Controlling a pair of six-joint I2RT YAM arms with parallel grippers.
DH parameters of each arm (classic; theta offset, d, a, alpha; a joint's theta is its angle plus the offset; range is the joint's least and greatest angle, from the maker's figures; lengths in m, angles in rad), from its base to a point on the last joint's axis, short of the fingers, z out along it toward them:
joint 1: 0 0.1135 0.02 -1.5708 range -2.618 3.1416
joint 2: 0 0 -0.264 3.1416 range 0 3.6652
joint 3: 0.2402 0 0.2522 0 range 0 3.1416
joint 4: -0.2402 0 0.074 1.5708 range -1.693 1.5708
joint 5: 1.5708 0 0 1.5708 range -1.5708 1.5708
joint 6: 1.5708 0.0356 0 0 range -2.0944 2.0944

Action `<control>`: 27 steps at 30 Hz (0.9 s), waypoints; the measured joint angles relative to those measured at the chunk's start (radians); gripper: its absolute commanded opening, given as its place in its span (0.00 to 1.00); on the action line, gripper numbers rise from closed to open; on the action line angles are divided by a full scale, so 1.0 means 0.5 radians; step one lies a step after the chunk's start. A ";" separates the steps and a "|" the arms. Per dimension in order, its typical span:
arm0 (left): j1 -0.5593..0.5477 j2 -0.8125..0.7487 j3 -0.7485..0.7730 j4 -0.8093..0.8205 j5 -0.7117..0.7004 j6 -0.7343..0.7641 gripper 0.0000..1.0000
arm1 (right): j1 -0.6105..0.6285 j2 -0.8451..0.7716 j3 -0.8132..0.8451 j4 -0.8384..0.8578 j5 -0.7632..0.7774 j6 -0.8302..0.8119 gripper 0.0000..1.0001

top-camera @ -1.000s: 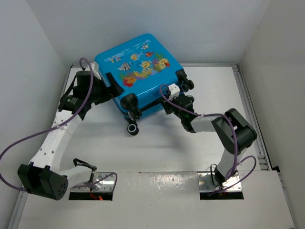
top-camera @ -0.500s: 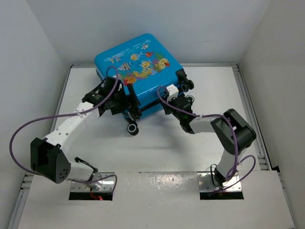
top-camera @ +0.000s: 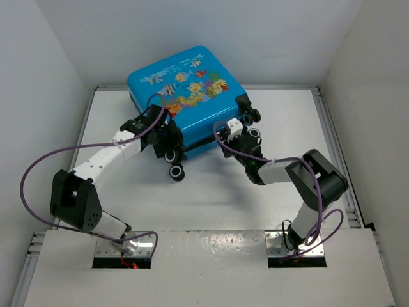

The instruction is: Pack the luggage

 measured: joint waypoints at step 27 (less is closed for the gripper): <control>0.630 0.124 0.087 -0.072 0.410 0.883 0.03 | -0.645 -0.198 -0.243 0.158 -0.513 0.220 0.00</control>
